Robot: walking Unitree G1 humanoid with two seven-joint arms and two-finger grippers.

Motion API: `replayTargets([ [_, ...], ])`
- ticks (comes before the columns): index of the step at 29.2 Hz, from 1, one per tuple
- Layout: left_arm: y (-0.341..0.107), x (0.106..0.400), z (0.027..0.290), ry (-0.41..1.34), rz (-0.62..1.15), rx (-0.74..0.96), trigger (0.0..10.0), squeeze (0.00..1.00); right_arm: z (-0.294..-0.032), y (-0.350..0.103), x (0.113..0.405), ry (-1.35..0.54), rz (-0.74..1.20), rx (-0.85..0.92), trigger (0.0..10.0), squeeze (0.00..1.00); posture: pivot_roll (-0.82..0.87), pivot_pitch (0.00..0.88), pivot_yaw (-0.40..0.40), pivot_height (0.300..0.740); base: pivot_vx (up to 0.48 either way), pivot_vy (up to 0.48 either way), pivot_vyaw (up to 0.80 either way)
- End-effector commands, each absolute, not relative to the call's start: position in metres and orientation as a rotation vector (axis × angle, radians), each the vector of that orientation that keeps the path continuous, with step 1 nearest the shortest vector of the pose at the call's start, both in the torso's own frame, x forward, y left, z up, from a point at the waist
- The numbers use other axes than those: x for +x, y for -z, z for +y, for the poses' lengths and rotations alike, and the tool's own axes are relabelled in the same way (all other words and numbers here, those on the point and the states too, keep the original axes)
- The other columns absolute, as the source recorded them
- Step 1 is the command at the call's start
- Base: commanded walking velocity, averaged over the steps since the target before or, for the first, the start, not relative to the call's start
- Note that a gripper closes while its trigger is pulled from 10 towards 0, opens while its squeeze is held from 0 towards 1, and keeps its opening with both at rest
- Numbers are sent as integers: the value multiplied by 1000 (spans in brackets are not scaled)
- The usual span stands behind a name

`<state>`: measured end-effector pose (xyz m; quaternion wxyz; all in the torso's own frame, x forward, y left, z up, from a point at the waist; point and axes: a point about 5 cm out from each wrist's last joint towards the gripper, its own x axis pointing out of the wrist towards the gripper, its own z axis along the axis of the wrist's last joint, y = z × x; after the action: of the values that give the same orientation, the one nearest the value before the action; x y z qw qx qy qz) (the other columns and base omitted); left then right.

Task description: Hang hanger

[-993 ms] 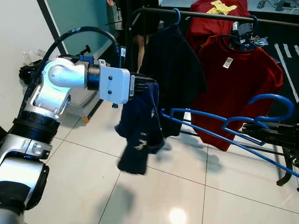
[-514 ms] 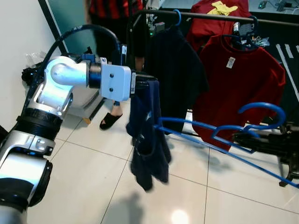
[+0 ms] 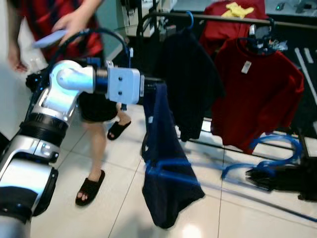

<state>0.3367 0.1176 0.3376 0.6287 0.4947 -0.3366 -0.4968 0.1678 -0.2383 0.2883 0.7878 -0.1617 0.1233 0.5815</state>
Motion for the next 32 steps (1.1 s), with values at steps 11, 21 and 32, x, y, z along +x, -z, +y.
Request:
replayTargets([
  [11,-344,330,109,1181,-766,1121,10000,0,-227,-292,189,-1118,77,-372,10000,0,5,89,90,740,0,0,0],
  [21,-343,333,109,1189,-703,1095,10000,0,-237,-284,200,-968,156,-465,10000,0,1,89,89,740,0,0,0],
  [32,-342,331,110,1200,-670,1095,10000,0,-240,-290,209,-888,117,-496,10000,0,-2,90,86,740,0,0,0],
])
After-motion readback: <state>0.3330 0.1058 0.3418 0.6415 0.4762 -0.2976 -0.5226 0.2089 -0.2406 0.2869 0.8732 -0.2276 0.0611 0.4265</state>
